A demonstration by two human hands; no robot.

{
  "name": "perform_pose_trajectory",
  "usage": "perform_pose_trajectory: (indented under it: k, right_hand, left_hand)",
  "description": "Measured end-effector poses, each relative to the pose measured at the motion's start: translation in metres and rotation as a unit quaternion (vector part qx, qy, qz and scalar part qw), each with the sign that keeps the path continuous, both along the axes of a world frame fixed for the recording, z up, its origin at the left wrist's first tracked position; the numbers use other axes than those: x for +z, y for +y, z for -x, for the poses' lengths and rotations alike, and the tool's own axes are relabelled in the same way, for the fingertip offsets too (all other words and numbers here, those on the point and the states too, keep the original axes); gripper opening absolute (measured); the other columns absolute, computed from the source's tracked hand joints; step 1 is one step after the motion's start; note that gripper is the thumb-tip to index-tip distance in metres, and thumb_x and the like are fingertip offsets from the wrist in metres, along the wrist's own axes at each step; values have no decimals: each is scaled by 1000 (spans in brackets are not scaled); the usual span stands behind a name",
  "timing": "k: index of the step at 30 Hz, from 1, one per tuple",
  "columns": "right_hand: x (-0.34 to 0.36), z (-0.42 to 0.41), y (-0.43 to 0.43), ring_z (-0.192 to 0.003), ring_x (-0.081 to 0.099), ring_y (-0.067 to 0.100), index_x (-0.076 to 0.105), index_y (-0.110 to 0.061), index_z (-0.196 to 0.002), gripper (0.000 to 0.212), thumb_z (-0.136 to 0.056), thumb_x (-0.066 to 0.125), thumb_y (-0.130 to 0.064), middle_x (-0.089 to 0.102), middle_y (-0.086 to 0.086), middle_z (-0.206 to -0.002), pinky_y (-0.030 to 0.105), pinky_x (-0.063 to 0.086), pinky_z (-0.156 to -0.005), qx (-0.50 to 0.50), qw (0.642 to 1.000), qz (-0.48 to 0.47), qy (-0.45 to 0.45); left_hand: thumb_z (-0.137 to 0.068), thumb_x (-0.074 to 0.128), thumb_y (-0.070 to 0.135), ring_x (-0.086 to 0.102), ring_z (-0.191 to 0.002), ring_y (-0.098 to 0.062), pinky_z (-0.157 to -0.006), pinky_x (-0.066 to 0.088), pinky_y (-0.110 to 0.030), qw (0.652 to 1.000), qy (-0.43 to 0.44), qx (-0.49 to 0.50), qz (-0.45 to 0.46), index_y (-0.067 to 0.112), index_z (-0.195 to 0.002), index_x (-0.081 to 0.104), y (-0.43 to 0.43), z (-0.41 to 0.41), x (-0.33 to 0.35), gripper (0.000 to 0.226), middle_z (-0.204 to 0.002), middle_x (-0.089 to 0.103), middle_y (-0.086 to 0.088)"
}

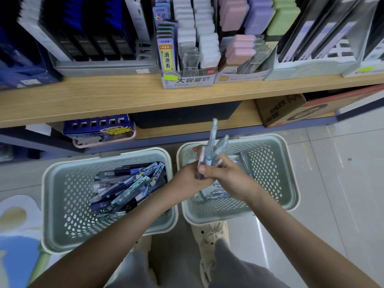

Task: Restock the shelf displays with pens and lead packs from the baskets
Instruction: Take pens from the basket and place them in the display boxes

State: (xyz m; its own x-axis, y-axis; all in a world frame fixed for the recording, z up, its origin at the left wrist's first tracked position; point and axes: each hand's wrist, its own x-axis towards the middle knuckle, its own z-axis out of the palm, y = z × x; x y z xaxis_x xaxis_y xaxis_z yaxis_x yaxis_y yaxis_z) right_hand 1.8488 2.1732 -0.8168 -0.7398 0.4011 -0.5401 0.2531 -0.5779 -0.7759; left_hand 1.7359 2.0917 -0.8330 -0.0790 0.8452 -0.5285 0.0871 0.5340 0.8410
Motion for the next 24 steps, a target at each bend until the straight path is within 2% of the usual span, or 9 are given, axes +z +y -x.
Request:
perform_pose_trajectory:
  k: [2, 3, 5, 8, 10, 12, 15, 20, 24]
  right_hand:
    - [1, 0, 1, -89, 61, 11, 57, -23, -113, 41, -76, 75, -26, 67, -7, -91, 24, 47, -77, 9, 999, 4, 38]
    - [1, 0, 1, -90, 60, 13, 58, -25, -112, 45, -74, 78, -37, 67, -7, -93, 26, 47, -74, 15, 999, 1, 49]
    - [4, 0, 1, -86, 58, 17, 55, -25, -114, 56, -70, 76, -53, 66, -5, -94, 29, 46, -65, 22, 998, 0, 58]
    - [7, 0, 3, -77, 58, 23, 52, -14, -119, 62, -74, 75, -49, 65, 2, -91, 35, 49, -54, 15, 996, -11, 84]
    - [9, 0, 7, -86, 61, 27, 48, -11, -125, 67, -74, 77, -43, 65, 5, -99, 42, 52, -63, -34, 993, -16, 116]
    - [13, 1, 14, -102, 60, 28, 44, -18, -132, 72, -73, 79, -37, 62, 7, -105, 41, 51, -85, -108, 984, -30, 141]
    - [16, 6, 20, -104, 58, 32, 35, -34, -140, 76, -77, 77, -29, 55, 16, -106, 43, 46, -95, -146, 976, -87, 133]
    - [13, 12, 21, -83, 54, 20, 31, -33, -145, 72, -89, 56, 3, 55, 5, -84, 34, 44, -86, -128, 973, -159, 111]
    - [18, 10, 25, -81, 54, 15, 36, -30, -143, 69, -88, 53, 8, 56, 2, -91, 32, 47, -79, -122, 975, -141, 118]
  left_hand:
    - [-90, 59, 14, 60, -75, -20, -76, 53, -45, 1000, 8, 16, 5, 24, -87, 60, -2, 0, -1, 10, -79, 64, -17]
    - [-91, 57, 12, 59, -71, -18, -75, 53, -44, 1000, 10, 18, 4, 23, -82, 60, -2, 0, 1, 13, -72, 62, -14]
    - [-95, 53, 13, 57, -62, -9, -70, 52, -36, 1000, 7, 2, -2, 20, -75, 58, -2, 1, 7, 21, -63, 59, -3]
    - [-99, 49, 21, 54, -56, -1, -59, 46, -14, 999, -7, -32, 8, 11, -75, 58, 0, 4, 14, 28, -63, 57, 1]
    - [-100, 49, 25, 53, -53, 0, -54, 42, -10, 998, -18, -56, 30, 11, -71, 58, -1, 9, 15, 33, -64, 58, 3]
    - [-100, 49, 28, 54, -52, 1, -52, 40, -9, 993, -28, -95, 59, 13, -70, 60, -3, 15, 13, 35, -65, 61, 5]
    - [-99, 52, 26, 62, -65, -6, -69, 48, -17, 987, -61, -129, 71, 11, -73, 64, -5, 18, 10, 32, -70, 65, 2]
    - [-96, 56, 31, 67, -87, -13, -98, 49, -40, 983, -96, -138, 79, 18, -78, 71, 1, 22, 15, 27, -86, 74, 1]
    - [-99, 51, 26, 69, -94, -21, -94, 50, -30, 971, -141, -164, 105, 11, -80, 69, 5, 26, 24, 30, -91, 74, -6]
